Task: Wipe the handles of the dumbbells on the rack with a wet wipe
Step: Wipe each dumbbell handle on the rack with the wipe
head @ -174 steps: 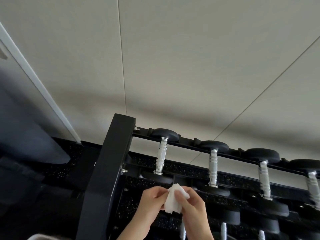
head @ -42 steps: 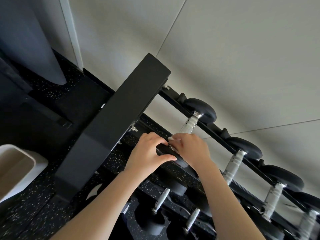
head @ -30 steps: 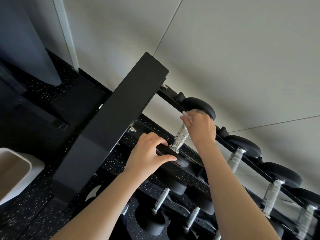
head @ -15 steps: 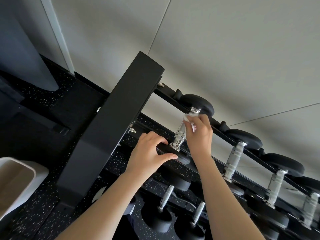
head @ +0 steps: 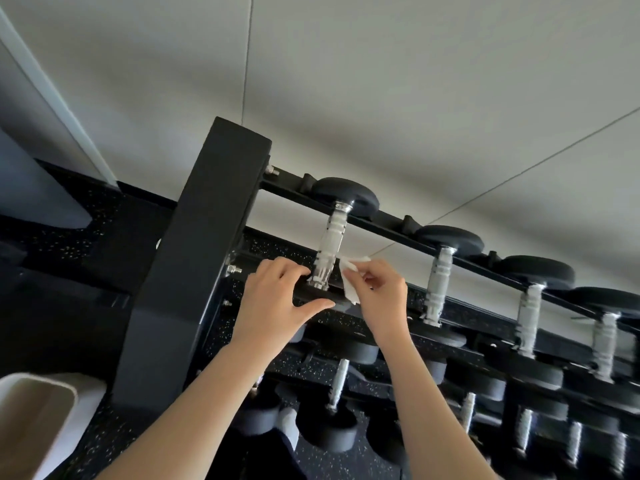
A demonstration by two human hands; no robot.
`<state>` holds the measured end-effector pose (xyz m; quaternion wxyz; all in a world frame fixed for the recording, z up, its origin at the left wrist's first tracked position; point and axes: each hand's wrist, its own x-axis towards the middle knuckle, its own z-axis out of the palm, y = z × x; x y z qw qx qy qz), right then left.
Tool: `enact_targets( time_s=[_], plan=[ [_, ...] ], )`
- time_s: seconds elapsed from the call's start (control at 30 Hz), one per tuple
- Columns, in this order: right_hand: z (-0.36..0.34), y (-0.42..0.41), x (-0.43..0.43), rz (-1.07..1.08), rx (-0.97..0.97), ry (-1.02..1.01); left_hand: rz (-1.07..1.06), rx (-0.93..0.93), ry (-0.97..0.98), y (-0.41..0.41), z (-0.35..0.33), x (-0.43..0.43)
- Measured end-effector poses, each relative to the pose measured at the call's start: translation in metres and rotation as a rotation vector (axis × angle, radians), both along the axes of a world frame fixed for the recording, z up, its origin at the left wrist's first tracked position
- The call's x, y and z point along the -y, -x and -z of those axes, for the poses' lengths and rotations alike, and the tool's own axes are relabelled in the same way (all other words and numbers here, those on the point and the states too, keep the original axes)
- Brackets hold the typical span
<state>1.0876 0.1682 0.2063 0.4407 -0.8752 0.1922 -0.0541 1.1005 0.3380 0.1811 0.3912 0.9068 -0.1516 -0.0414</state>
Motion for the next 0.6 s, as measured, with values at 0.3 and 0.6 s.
enact_targets(
  time_s=[0.3,0.6],
  plan=[
    [-0.028,0.047,0.089,0.418,0.126,-0.146,0.275,0.221,-0.161,0.02,-0.019,0.089],
    [-0.01,0.063,0.193,0.414,0.061,-0.167,0.337,0.112,-0.303,0.059,0.001,0.18]
  ],
)
